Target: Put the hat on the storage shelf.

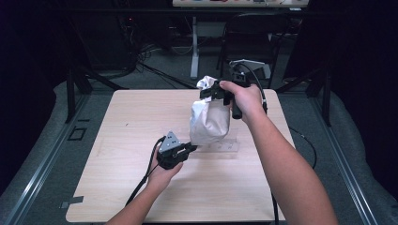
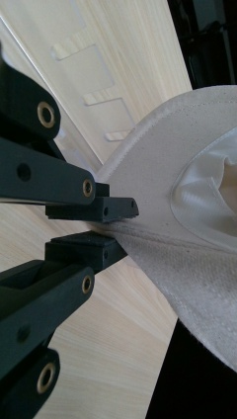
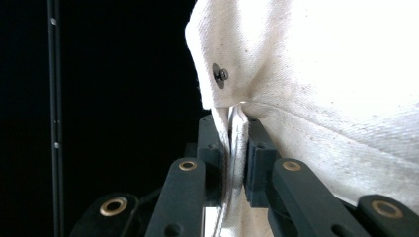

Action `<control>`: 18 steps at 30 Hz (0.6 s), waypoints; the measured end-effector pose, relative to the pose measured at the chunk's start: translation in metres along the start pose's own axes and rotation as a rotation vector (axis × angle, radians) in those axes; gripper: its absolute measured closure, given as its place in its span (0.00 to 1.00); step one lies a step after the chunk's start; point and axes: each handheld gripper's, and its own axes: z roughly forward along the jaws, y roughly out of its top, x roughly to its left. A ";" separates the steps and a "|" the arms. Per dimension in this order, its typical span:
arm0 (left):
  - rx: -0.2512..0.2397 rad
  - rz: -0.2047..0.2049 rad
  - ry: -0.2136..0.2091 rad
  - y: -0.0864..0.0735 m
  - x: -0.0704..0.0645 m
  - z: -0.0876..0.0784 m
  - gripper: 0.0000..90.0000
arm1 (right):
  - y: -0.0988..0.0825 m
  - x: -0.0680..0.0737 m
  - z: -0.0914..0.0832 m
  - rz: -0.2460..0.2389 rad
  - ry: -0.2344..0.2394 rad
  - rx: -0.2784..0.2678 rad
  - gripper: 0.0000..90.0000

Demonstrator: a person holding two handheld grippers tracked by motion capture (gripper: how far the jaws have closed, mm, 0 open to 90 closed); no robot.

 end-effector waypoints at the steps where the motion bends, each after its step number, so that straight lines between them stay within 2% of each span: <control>1: 0.007 0.000 -0.016 0.000 0.001 -0.001 0.93 | 0.000 0.000 0.001 -0.009 -0.005 0.005 0.89; 2: -0.005 -0.007 0.011 0.000 -0.001 0.000 0.93 | 0.000 0.000 0.002 -0.011 -0.004 0.004 0.88; 6: -0.005 -0.003 0.024 -0.001 -0.003 0.000 0.93 | 0.000 0.000 0.002 -0.026 -0.011 -0.001 0.84; 8: -0.007 -0.005 0.035 -0.002 -0.003 -0.001 0.93 | 0.001 0.000 0.001 -0.031 0.002 -0.005 0.80; 11: -0.012 -0.029 0.040 -0.004 -0.001 -0.002 0.93 | 0.000 0.000 -0.001 -0.035 0.009 -0.017 0.77; 18: 0.019 -0.054 0.065 -0.017 0.005 -0.004 0.94 | -0.002 0.001 -0.013 -0.058 0.002 -0.046 0.72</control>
